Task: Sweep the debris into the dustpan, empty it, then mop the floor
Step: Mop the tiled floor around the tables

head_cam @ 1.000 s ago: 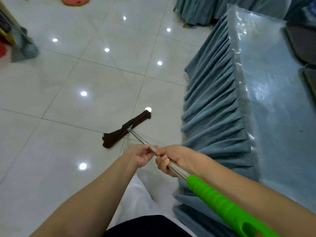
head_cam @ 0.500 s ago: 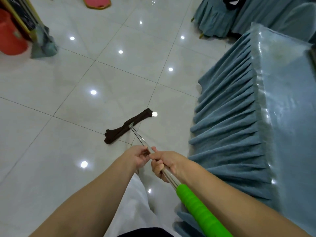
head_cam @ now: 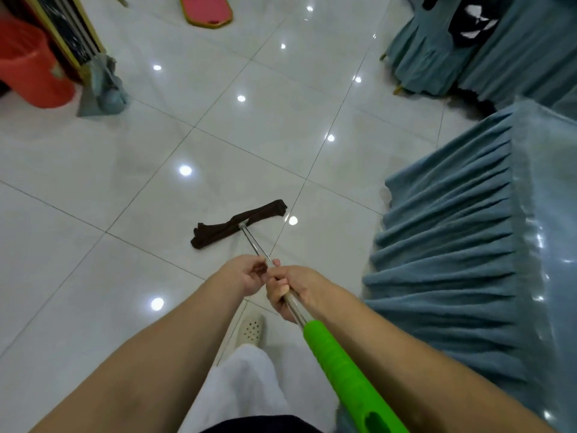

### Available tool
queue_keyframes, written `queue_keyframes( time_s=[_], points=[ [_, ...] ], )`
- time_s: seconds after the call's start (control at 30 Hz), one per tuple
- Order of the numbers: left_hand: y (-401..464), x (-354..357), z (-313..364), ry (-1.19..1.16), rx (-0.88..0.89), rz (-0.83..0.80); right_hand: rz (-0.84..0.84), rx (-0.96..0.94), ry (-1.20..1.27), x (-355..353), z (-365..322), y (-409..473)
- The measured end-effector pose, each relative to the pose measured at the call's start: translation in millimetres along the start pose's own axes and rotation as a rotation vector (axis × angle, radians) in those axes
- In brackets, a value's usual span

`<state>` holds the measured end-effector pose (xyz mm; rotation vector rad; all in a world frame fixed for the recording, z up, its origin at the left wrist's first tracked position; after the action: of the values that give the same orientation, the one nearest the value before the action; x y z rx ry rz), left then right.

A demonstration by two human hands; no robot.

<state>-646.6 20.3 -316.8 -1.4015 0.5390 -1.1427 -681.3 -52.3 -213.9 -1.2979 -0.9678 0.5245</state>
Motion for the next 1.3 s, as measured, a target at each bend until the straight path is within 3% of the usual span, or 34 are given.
queue_keyframes(
  time_s=[0.4,0.8,1.1,1.3],
  points=[
    [17.3,58.8,118.9,0.053,-0.022,0.008,-0.021,0.108,-0.073,71.6,-119.3,15.2],
    [48.7,126.4,214.3,-0.146,0.017,0.039,0.026,0.18,-0.468,120.1,-254.4,33.8],
    [74.9,174.3,303.4,-0.262,0.072,0.08,0.024,0.213,-0.623,185.7,-357.7,56.5],
    [82.0,166.9,348.8,-0.379,0.122,0.131,-0.004,0.195,-0.722,232.0,-374.6,86.4]
  ],
)
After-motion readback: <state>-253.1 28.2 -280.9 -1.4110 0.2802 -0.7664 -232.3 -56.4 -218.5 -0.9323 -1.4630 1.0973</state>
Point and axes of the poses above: each hand's wrist, its own y-axis towards the middle knuckle, its own x-axis out of the palm, z = x × y, the point moved 8 cm from there along y, towards the middle knuckle, and after that the axes turned 13 degrees about y, right-handed, at the moved point
